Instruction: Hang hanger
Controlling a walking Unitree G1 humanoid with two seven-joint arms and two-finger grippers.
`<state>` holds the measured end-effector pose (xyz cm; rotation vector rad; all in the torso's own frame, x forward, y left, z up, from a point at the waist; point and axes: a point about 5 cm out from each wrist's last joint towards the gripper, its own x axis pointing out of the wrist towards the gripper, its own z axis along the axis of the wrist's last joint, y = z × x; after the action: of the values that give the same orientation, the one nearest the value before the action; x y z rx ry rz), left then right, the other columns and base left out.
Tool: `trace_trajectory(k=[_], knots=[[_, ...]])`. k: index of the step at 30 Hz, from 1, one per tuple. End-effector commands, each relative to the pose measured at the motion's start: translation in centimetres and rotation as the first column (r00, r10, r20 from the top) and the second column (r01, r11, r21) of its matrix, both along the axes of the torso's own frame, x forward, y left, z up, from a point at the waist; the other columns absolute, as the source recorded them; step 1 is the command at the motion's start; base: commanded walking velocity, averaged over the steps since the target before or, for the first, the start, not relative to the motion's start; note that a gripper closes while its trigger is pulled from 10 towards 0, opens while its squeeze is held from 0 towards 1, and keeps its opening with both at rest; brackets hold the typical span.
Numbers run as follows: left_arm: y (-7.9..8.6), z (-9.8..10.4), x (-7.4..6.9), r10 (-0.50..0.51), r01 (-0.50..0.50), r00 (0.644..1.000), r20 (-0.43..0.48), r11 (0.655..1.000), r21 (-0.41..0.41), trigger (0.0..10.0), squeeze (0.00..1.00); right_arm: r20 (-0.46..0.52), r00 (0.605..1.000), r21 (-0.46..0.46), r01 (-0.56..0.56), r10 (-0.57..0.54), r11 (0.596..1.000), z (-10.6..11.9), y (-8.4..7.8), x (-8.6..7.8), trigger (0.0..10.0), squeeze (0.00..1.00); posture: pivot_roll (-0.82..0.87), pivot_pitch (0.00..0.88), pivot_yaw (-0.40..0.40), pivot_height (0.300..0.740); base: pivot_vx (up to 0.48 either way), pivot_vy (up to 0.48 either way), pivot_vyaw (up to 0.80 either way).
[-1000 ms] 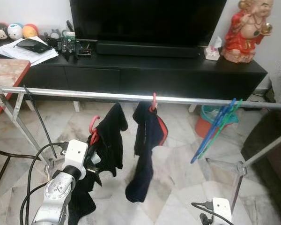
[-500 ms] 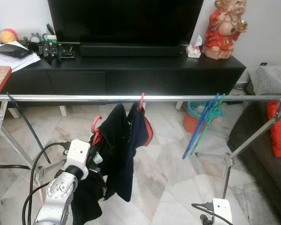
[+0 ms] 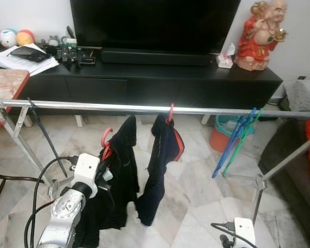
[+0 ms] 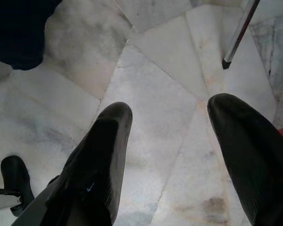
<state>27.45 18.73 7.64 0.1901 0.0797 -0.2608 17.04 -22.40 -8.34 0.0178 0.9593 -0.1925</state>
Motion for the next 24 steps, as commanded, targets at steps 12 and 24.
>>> trace_trajectory(k=[12, 24], knots=[[-1.18, 1.41, 0.44, -0.049, 0.050, 0.997, 0.054, 0.999, -0.017, 10.0, 0.00, 0.000, 1.000, -0.001, 0.018, -0.018, 1.000, 0.01, -0.38, -0.19, 10.0, 0.00, 0.09, 0.000, -0.108, 0.740, 0.000, 0.154, -0.71], [-1.51, 1.68, 0.18, -0.074, 0.075, 0.995, 0.064, 0.997, -0.012, 10.0, 0.00, 0.007, 1.000, -0.001, 0.016, -0.016, 1.000, 0.03, -0.32, -0.13, 10.0, 0.00, 0.09, 0.000, -0.106, 0.740, 0.000, 0.024, -0.23]])
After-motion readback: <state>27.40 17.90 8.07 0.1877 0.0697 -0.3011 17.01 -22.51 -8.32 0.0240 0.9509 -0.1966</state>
